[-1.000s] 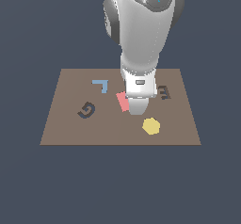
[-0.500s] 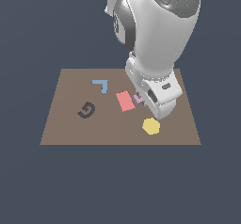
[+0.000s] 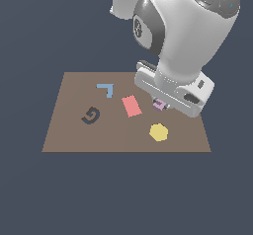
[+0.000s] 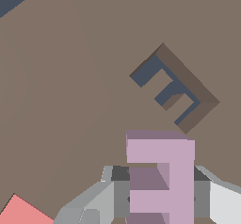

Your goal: Insert a designated object into the corresponding slot on a board.

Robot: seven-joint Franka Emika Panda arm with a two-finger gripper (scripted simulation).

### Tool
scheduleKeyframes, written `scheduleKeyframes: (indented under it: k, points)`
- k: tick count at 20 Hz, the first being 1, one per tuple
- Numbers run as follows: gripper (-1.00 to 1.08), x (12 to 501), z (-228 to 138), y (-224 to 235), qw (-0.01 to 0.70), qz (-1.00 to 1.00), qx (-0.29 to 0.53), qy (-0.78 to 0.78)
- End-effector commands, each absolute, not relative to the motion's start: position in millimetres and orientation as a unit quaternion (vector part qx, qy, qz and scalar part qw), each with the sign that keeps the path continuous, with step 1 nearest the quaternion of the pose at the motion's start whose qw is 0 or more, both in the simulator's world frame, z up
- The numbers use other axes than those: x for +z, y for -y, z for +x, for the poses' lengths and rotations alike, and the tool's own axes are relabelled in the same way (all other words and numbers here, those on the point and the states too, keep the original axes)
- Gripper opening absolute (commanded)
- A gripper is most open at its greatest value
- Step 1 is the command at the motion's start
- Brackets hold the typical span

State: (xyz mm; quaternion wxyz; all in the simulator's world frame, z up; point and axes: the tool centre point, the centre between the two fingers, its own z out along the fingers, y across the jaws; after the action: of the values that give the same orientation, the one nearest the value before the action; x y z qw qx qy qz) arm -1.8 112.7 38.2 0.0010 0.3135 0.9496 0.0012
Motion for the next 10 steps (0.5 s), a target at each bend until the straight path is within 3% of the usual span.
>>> scheduleKeyframes:
  k: [1, 10]
  points:
    - [-1.0, 38.7, -3.7, -122.3, 0.001, 0.255, 0.001, -0.967]
    - [-1.0, 39.7, -17.3, -147.2, 0.001, 0.083, 0.001, -0.997]
